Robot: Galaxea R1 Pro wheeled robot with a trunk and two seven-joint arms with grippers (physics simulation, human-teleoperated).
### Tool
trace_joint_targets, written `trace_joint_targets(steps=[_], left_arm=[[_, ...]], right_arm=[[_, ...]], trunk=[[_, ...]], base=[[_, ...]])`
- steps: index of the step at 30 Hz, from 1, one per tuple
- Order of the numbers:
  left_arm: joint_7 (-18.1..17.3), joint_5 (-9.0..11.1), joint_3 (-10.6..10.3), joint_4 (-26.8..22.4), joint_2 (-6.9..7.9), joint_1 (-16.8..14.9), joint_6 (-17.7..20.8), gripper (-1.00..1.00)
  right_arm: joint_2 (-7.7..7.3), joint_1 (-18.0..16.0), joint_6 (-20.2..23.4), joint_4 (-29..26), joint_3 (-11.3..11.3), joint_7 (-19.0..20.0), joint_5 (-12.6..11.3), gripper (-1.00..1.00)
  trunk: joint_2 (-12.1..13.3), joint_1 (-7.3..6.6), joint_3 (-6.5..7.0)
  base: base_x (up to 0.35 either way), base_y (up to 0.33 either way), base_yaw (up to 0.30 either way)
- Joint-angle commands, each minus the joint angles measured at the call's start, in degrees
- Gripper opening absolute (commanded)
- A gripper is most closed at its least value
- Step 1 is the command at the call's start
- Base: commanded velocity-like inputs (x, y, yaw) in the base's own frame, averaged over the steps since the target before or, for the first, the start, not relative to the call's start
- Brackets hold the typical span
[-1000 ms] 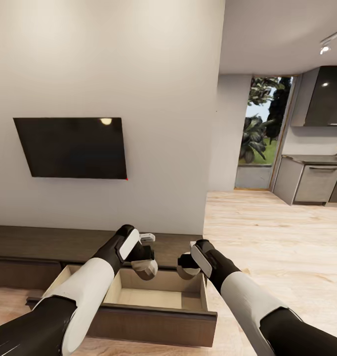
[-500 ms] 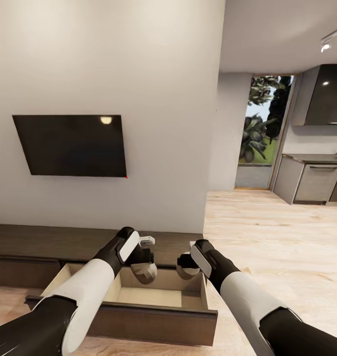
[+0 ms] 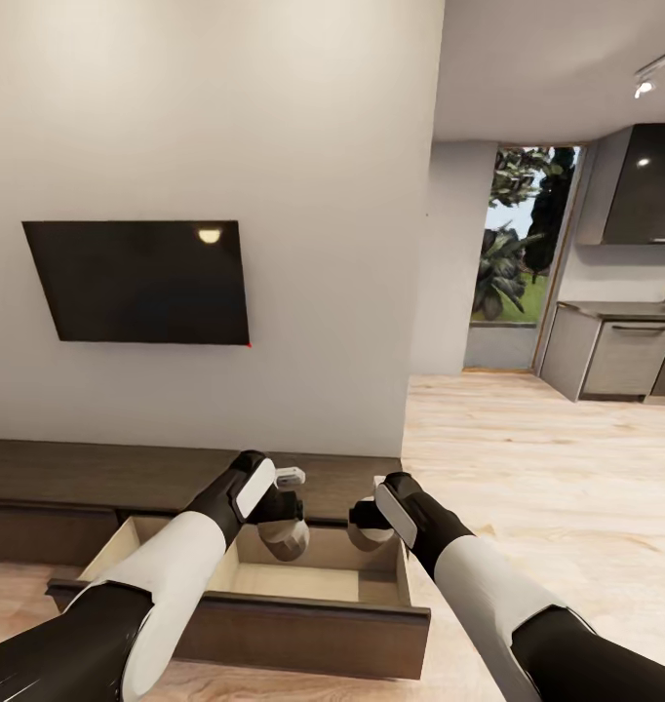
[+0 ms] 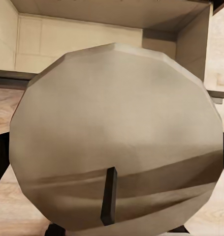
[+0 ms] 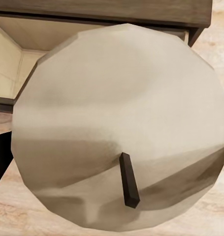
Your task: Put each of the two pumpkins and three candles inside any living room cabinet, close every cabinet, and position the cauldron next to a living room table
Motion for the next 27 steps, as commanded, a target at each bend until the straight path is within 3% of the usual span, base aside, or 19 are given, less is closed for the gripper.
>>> trace_joint_targets(steps=[1,27], left_arm=[[0.5,0.6,-0.4,0.0,0.04,0.0,0.1,-1.00],[0.5,0.4,-1.3,1.0,0.03,0.0,-0.3,-1.00]], right_arm=[[-0.04,-0.1,0.1,-0.1,0.4,-0.6,-0.6,-1.00],[0.14,-0.1,0.0,-0.1,0.4,-0.6,-0.6,-1.00]], trunk=[[-0.5,0.23,-0.26],[-10.9,5.94,-4.92]], base=[[0.000,0.000,0.000],[0.000,0.000,0.000]])
